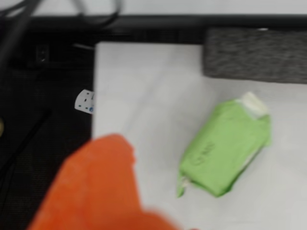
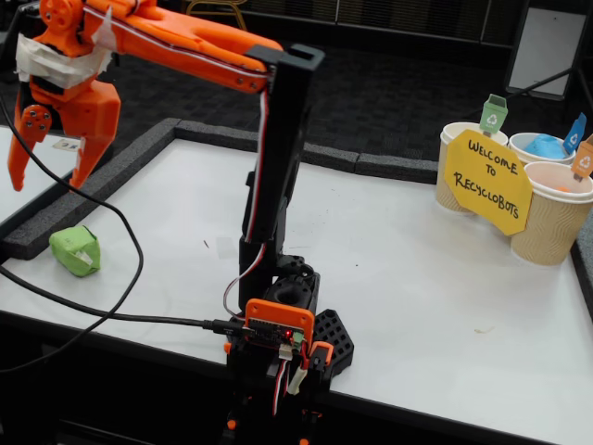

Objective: Sort rubbish by color.

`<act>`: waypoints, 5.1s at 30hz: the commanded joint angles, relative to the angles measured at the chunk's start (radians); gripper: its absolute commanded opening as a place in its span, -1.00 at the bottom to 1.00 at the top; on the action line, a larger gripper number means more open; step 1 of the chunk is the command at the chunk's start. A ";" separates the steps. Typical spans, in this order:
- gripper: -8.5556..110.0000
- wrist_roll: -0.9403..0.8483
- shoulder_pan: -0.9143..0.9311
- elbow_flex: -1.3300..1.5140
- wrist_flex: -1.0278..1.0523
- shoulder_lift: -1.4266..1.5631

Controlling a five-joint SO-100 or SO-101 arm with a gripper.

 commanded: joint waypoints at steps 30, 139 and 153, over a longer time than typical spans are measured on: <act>-0.54 -0.270 0.166 -0.109 -0.176 -0.327; -0.86 0.195 2.049 0.634 -0.091 1.528; -0.86 0.275 2.125 0.403 -0.500 0.871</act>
